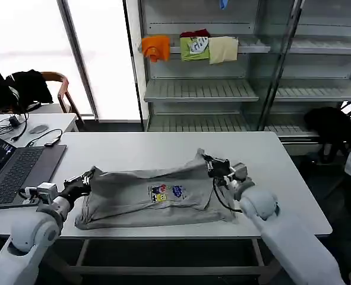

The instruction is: Fold and organize the clothes.

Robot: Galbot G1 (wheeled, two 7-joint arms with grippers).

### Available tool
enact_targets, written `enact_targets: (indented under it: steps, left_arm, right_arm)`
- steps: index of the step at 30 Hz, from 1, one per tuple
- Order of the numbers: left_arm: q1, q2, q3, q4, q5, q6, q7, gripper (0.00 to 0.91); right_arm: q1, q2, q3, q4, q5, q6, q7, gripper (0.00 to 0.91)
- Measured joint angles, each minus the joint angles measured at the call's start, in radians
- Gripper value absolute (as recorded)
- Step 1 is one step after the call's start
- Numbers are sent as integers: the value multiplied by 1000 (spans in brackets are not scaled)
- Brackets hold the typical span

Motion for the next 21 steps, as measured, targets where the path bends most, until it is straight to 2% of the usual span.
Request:
enact_targets:
  steps: [13, 21]
  left_arm:
    - [84, -13, -24, -54, 48, 20, -33, 20]
    - [129, -26, -18, -79, 80, 24, -39, 20]
  right_arm:
    - [-163, -59, 83, 120, 5, 14, 24, 0]
    - [-240, -52, 85, 161, 2, 20, 100, 0]
